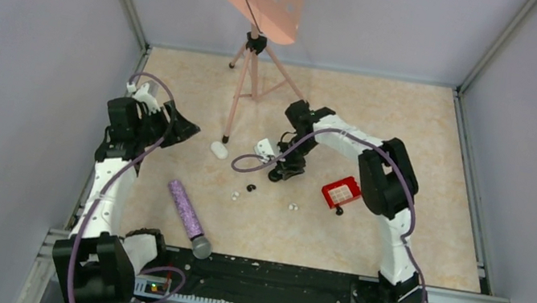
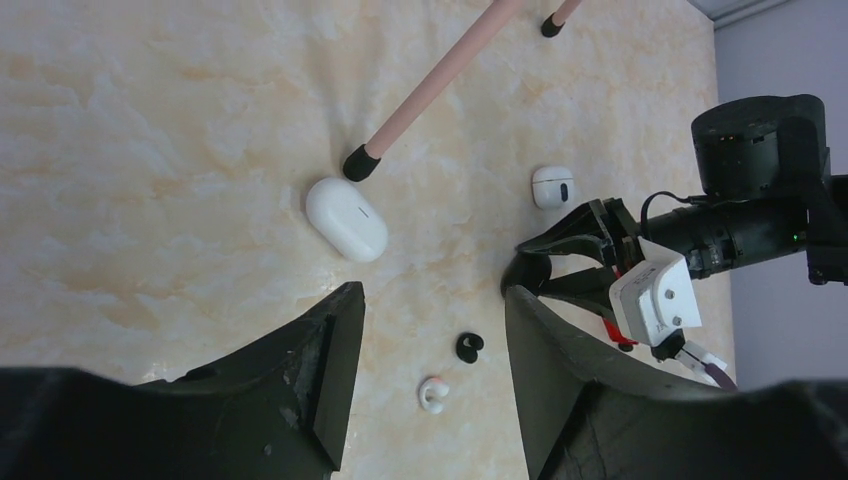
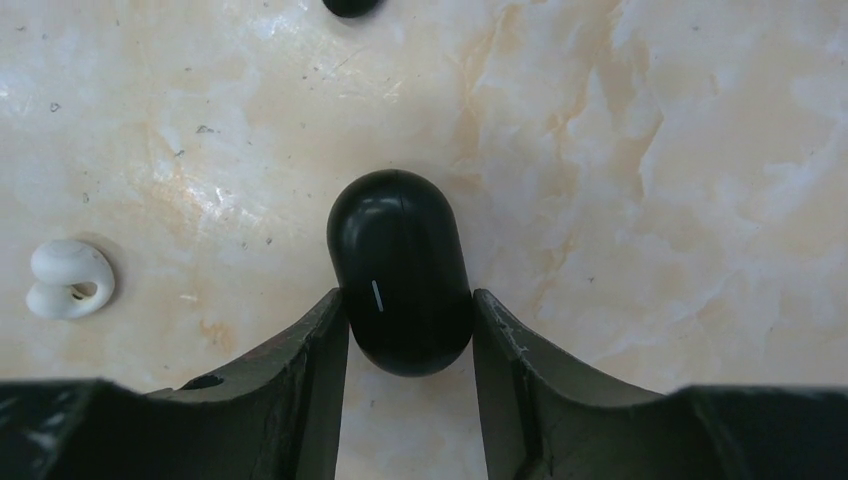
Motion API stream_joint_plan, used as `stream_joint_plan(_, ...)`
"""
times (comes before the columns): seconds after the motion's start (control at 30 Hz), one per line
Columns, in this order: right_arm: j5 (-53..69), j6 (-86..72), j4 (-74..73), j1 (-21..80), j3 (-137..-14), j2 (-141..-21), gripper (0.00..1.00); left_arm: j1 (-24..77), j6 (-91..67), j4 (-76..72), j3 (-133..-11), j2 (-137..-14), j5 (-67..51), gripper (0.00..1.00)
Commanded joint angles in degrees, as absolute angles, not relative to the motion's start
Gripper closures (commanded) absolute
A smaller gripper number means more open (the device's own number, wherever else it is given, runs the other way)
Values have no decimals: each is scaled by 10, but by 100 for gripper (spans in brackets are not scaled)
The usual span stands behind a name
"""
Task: Insert the wireless bluetooth earbuds into the charging case
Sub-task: Pick up the charging case at the center of the board.
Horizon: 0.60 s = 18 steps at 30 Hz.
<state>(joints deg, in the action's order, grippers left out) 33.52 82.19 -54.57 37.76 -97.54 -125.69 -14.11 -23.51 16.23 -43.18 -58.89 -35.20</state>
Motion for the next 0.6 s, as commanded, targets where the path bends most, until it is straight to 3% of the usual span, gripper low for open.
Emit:
stream_joint_plan(0.0, 331, 743, -480, 387, -900, -1197, 65, -143, -254, 106, -418, -595, -385, 41)
stream_joint_plan(0.17, 310, 615, -333, 385, -793, -1024, 68, -104, -242, 45, -401, -593, -436, 40)
stream_joint_plan(0.37, 240, 429, -96, 388, -671, -799, 69, 22, -205, -114, -408, -585, -567, 36)
stream_joint_plan(0.57, 171, 378, -36, 417, -648, -707, 69, 113, -166, -170, -482, -621, -620, 35)
